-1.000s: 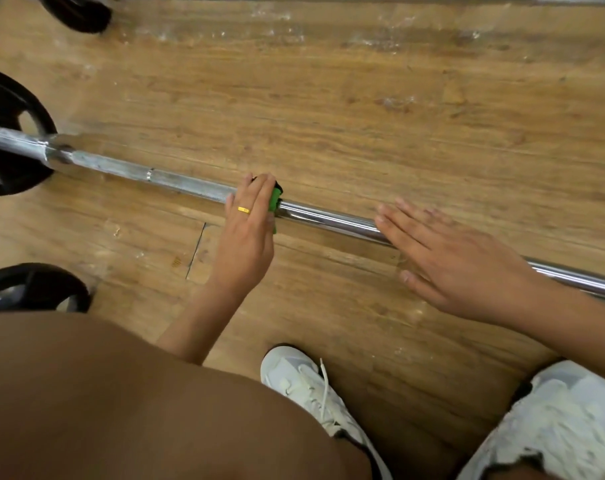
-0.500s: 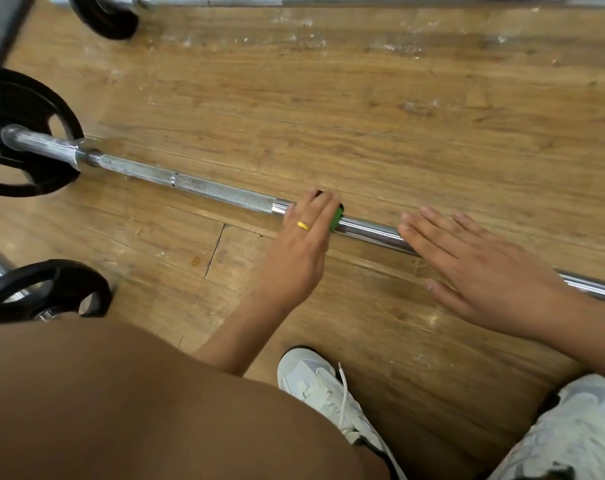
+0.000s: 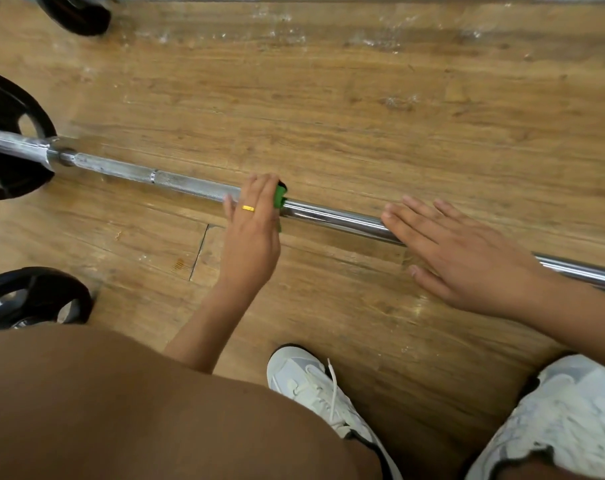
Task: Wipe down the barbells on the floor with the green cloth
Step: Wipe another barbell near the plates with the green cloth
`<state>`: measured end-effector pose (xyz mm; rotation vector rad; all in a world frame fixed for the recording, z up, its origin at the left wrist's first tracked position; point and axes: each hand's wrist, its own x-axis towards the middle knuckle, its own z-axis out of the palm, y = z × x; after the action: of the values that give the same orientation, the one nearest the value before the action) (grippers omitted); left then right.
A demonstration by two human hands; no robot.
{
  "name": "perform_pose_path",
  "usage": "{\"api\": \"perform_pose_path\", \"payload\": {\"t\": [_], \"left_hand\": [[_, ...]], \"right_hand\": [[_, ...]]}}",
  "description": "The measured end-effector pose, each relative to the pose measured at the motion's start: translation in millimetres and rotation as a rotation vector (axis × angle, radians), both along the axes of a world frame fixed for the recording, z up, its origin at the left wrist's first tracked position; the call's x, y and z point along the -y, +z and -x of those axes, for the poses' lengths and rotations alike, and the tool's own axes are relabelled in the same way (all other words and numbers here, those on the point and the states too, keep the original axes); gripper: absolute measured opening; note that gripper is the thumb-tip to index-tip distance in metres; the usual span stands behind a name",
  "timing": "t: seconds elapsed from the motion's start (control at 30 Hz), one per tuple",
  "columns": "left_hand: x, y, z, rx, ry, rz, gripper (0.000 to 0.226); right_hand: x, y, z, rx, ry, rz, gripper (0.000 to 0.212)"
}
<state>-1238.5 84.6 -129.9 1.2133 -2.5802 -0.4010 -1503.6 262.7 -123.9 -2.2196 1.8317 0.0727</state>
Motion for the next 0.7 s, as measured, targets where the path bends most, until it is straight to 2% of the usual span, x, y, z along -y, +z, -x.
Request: {"api": "perform_pose_path", "payload": {"t": [0.1, 0.23, 0.3, 0.4, 0.47, 0.53, 0.63, 0.7], "left_hand": [[5.1, 3.2, 0.1, -0.028, 0.129, -0.04, 0.052], [-16.9, -4.3, 14.8, -0.027, -0.124, -0.023, 0.063], [-5.6, -4.9, 5.5, 0.006, -0.17, 0.02, 0.068], [18.9, -1.4, -11.6, 0.002, 0.017, -0.028, 0.059], [16.0, 1.3, -6.0, -0.012, 0.065, -0.036, 0.052], [1.0, 0.0, 9.3, -0.027, -0.04, -0.03, 0.051], [-9.7, -0.3, 24.2, 0.018, -0.265, -0.004, 0.061], [7.2, 3.0, 19.7, 0.051, -0.234, 0.004, 0.062]], "right_hand": [[-0.6, 0.1, 3.4, 0.003, -0.011, -0.019, 0.075], [0.0, 0.5, 3.9, 0.001, -0.015, -0.008, 0.071], [0.5, -2.4, 4.6, 0.011, -0.008, -0.008, 0.073], [2.5, -5.3, 8.1, 0.04, -0.001, 0.003, 0.072], [4.4, -5.3, 11.5, 0.053, 0.005, 0.003, 0.072], [5.6, -6.0, 13.5, 0.058, 0.006, 0.006, 0.071], [8.6, -5.1, 16.0, 0.063, -0.001, 0.003, 0.076], [11.4, -4.9, 18.4, 0.07, 0.006, 0.002, 0.078]]}}
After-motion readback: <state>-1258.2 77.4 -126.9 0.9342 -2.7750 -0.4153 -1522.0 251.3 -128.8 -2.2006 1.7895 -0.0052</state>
